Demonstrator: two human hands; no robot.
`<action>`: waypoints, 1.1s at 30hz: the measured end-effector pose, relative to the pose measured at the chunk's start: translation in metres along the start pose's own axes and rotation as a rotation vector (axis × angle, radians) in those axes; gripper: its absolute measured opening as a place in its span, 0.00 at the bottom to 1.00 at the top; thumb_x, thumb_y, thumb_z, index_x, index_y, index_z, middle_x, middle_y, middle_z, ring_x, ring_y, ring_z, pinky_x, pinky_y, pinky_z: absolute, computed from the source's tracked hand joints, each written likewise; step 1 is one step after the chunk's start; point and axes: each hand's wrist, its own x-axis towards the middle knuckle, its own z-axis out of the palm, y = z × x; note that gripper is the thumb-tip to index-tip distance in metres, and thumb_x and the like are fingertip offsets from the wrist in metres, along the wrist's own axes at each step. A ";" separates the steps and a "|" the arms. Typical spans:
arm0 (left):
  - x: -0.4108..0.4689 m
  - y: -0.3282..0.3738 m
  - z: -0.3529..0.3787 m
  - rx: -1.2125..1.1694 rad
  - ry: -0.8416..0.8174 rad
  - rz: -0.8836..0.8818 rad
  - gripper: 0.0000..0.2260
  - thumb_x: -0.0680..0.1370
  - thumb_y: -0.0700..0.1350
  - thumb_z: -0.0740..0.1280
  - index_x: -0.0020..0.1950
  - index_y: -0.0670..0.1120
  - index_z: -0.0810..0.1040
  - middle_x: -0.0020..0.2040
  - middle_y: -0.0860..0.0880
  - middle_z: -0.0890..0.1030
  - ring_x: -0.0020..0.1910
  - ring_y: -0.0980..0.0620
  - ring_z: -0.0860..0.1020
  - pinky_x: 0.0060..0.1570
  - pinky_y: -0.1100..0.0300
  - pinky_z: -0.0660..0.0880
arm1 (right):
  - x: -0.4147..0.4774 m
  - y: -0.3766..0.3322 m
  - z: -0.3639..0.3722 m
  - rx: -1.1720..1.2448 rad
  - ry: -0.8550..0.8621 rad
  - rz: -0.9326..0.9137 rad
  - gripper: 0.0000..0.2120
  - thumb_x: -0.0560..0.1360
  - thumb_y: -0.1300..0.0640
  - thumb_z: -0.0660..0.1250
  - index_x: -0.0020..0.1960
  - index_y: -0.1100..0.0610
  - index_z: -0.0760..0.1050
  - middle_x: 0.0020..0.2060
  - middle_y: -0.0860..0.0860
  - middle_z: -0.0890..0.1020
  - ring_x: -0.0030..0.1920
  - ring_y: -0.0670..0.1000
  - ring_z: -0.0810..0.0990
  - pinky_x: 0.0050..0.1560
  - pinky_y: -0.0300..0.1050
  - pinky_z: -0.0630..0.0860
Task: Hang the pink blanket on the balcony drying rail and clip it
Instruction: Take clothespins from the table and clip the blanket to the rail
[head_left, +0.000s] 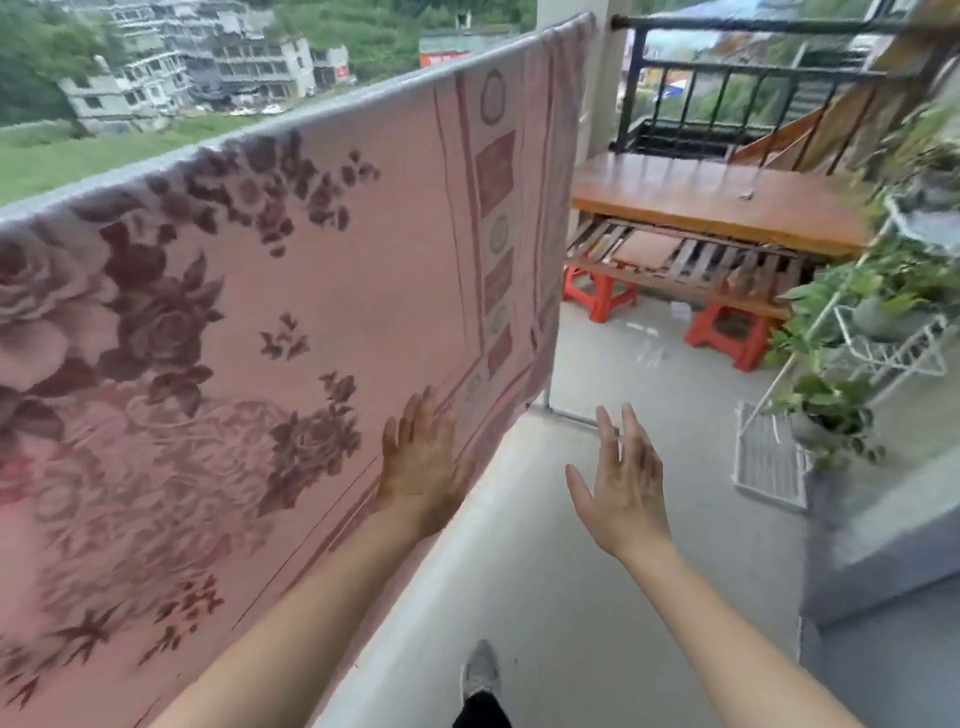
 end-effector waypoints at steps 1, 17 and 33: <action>0.029 0.009 0.008 0.007 0.000 0.028 0.29 0.80 0.62 0.43 0.79 0.52 0.48 0.80 0.47 0.42 0.78 0.48 0.40 0.75 0.44 0.41 | 0.020 0.013 0.000 -0.025 0.009 0.008 0.39 0.76 0.48 0.69 0.80 0.57 0.55 0.78 0.62 0.55 0.75 0.63 0.61 0.73 0.59 0.61; 0.434 0.226 0.099 0.072 -0.068 0.421 0.32 0.79 0.65 0.43 0.80 0.52 0.48 0.80 0.45 0.43 0.78 0.45 0.40 0.75 0.42 0.44 | 0.308 0.263 -0.026 -0.136 0.191 0.402 0.41 0.76 0.46 0.67 0.81 0.54 0.49 0.79 0.60 0.49 0.77 0.63 0.56 0.73 0.62 0.59; 0.768 0.444 0.176 0.107 -0.103 0.327 0.34 0.78 0.68 0.40 0.79 0.54 0.40 0.79 0.46 0.37 0.77 0.45 0.36 0.75 0.40 0.43 | 0.654 0.507 -0.056 -0.125 0.004 0.346 0.39 0.80 0.42 0.58 0.81 0.51 0.40 0.80 0.58 0.39 0.80 0.59 0.43 0.79 0.57 0.48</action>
